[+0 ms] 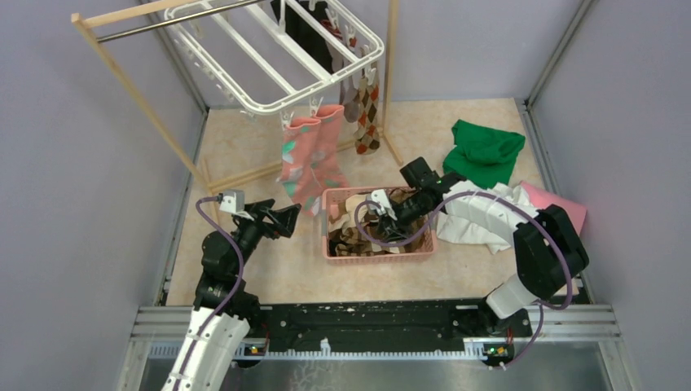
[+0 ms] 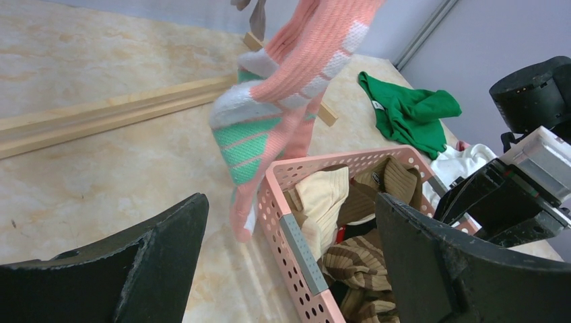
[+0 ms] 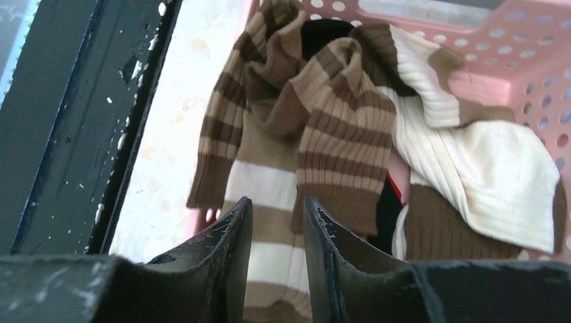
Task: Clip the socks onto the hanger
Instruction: Pick up the sock from the bin.
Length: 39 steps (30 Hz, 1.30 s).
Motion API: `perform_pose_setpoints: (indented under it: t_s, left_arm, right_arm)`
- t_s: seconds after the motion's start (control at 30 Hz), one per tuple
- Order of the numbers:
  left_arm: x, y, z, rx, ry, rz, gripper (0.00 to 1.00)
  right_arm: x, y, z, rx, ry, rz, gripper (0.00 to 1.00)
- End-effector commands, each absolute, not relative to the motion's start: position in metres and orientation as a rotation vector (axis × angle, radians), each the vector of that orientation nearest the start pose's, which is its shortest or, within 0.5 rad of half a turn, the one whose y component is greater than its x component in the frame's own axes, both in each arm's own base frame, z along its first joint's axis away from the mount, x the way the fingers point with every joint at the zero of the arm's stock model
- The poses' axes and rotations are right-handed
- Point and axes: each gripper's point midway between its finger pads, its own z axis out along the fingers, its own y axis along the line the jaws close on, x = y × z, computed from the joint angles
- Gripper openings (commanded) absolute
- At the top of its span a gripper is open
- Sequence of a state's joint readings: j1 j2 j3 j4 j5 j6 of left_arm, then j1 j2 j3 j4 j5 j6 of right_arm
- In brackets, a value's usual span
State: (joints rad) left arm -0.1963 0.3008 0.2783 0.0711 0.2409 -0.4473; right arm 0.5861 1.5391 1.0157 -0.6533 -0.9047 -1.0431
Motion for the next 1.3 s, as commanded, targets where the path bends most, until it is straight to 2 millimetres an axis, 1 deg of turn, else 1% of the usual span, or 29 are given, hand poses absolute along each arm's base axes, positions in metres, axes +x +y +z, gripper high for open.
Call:
perform_pose_setpoints:
  t_s: [0.0, 0.1, 0.23, 0.3, 0.37, 0.43, 0.5, 0.57, 0.63, 0.67, 0.77, 0.8, 0.83, 0.93, 1.0, 1.1, 1.23, 1.27]
  left_arm:
    - [0.240, -0.107, 0.226, -0.010, 1.541, -0.695, 0.99]
    - [0.239, -0.106, 0.228, -0.009, 1.536, -0.695, 0.99]
    - [0.238, -0.106, 0.229, -0.012, 1.532, -0.695, 0.99]
    - [0.238, -0.106, 0.229, -0.012, 1.528, -0.698, 0.99]
    - [0.238, -0.107, 0.230, -0.009, 1.525, -0.704, 0.99]
    - [0.238, -0.108, 0.230, -0.007, 1.522, -0.708, 0.99]
    - [0.238, -0.108, 0.232, -0.002, 1.519, -0.711, 0.99]
    - [0.238, -0.109, 0.233, 0.005, 1.516, -0.712, 0.99]
    - [0.239, -0.109, 0.234, 0.008, 1.516, -0.710, 0.99]
    - [0.238, -0.109, 0.235, 0.010, 1.515, -0.710, 0.99]
    - [0.238, -0.109, 0.236, 0.012, 1.514, -0.710, 0.99]
    - [0.238, -0.109, 0.238, 0.013, 1.510, -0.711, 0.99]
    - [0.237, -0.110, 0.238, 0.017, 1.509, -0.711, 0.99]
    - [0.235, -0.111, 0.245, 0.028, 1.494, -0.718, 0.99]
    - [0.234, -0.112, 0.249, 0.041, 1.480, -0.724, 0.99]
    - [0.232, -0.116, 0.254, 0.065, 1.457, -0.744, 0.99]
    - [0.227, -0.126, 0.263, 0.124, 1.413, -0.801, 0.99]
    - [0.225, -0.130, 0.269, 0.148, 1.385, -0.821, 0.99]
  right_arm:
    - [0.207, 0.296, 0.110, -1.891, 1.396, 0.995, 0.33]
    - [0.209, 0.300, 0.103, -1.905, 1.407, 0.978, 0.32]
    - [0.208, 0.298, 0.096, -1.927, 1.414, 0.960, 0.31]
    - [0.207, 0.298, 0.093, -1.932, 1.417, 0.952, 0.29]
    - [0.208, 0.298, 0.092, -1.930, 1.424, 0.944, 0.23]
    - [0.211, 0.298, 0.092, -1.917, 1.436, 0.928, 0.21]
    - [0.216, 0.300, 0.091, -1.901, 1.454, 0.906, 0.21]
    - [0.222, 0.301, 0.091, -1.880, 1.471, 0.886, 0.25]
    - [0.223, 0.302, 0.090, -1.878, 1.473, 0.883, 0.25]
    - [0.223, 0.302, 0.091, -1.878, 1.472, 0.883, 0.23]
    - [0.220, 0.301, 0.096, -1.893, 1.450, 0.888, 0.04]
    - [0.218, 0.300, 0.101, -1.901, 1.434, 0.887, 0.00]
    - [0.219, 0.297, 0.107, -1.896, 1.427, 0.883, 0.00]
    - [0.221, 0.286, 0.138, -1.825, 1.392, 0.939, 0.00]
    - [0.229, 0.275, 0.158, -1.763, 1.378, 0.941, 0.00]
    - [0.242, 0.261, 0.187, -1.678, 1.347, 0.884, 0.00]
    - [0.256, 0.252, 0.228, -1.528, 1.311, 0.879, 0.00]
    - [0.260, 0.252, 0.241, -1.493, 1.279, 0.878, 0.00]
